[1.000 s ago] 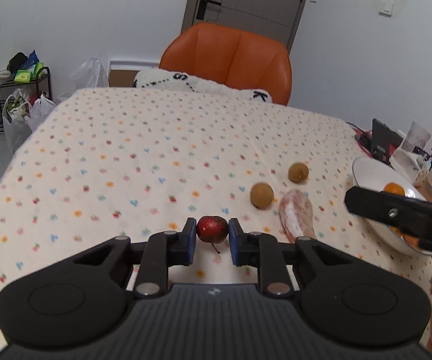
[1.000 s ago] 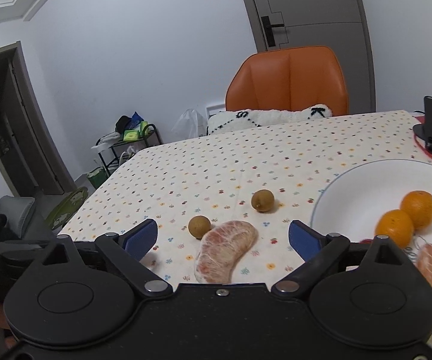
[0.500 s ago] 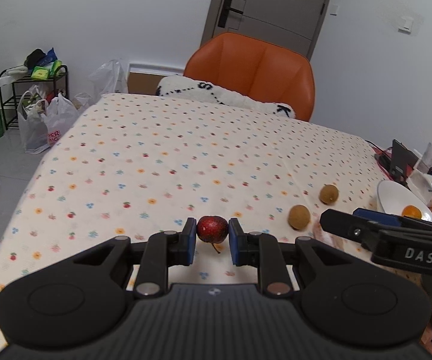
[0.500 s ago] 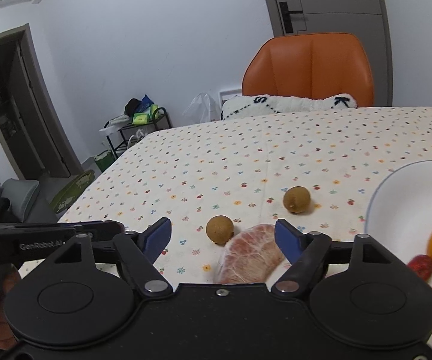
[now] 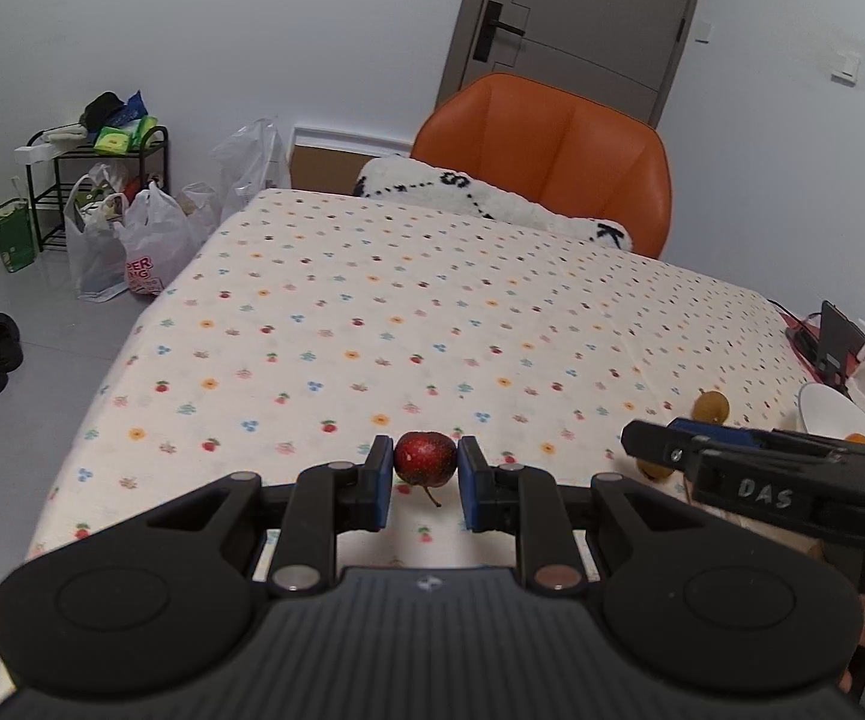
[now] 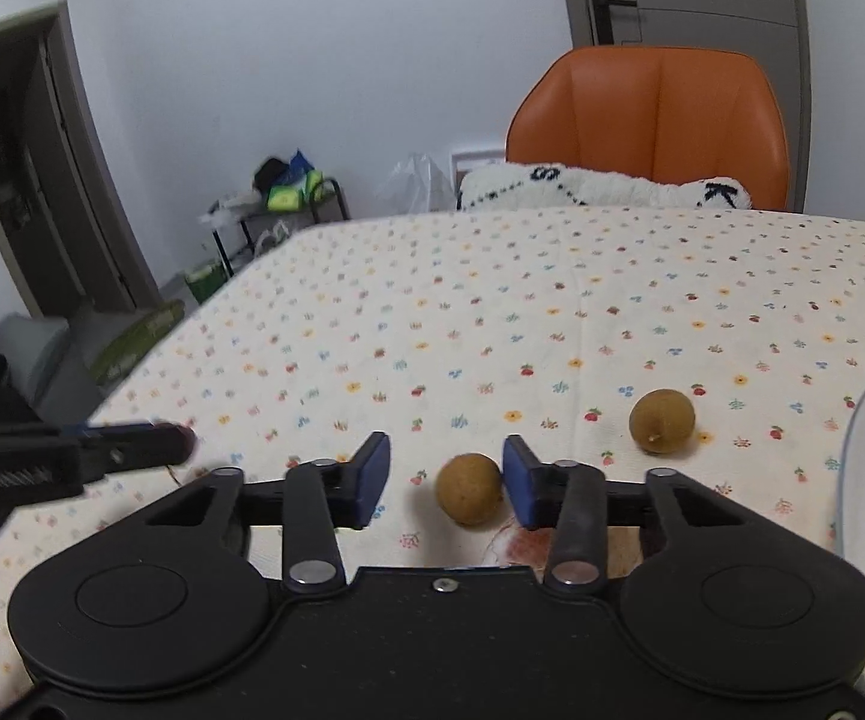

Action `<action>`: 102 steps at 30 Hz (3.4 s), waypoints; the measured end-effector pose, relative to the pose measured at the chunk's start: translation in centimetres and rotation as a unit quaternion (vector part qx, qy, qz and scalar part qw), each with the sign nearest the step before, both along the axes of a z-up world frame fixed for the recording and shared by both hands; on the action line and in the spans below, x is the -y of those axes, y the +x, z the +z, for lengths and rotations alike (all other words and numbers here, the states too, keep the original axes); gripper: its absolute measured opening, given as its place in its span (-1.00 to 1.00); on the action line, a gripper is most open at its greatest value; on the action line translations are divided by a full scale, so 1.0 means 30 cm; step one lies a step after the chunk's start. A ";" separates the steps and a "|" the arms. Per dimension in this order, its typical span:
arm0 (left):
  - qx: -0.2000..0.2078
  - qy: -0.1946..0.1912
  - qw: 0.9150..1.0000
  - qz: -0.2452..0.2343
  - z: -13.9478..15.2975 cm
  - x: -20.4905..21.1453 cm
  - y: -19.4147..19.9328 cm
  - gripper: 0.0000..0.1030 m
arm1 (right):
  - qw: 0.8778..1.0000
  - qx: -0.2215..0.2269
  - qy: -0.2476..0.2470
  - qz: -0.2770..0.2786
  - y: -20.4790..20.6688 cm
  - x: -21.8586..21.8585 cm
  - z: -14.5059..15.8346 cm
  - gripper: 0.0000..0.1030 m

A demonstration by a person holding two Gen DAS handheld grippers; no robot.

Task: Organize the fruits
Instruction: 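Grasp the brown kiwi with the right gripper, then carry the plum and kiwi over the white plate and open both grippers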

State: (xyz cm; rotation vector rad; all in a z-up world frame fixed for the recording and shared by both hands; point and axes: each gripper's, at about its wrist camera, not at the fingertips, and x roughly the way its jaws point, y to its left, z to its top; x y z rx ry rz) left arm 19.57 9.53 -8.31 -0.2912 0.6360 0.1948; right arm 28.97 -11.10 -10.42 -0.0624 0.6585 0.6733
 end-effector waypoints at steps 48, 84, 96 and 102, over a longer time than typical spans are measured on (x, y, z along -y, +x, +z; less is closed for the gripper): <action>0.053 0.020 0.991 -0.124 0.158 0.436 0.067 -0.59 | 0.989 0.064 0.026 -0.127 -0.108 0.517 0.178 -0.56; 0.038 0.031 0.972 -0.231 0.108 0.784 0.346 -0.59 | 0.972 0.061 0.019 -0.227 -0.023 0.820 0.128 -0.27; 0.043 0.039 0.975 -0.216 0.149 0.755 0.295 0.14 | 0.970 0.059 0.041 -0.232 -0.108 0.824 0.134 0.35; 0.056 0.053 0.978 -0.193 0.190 0.704 0.235 0.51 | 0.972 0.063 0.059 -0.220 -0.144 0.810 0.163 0.74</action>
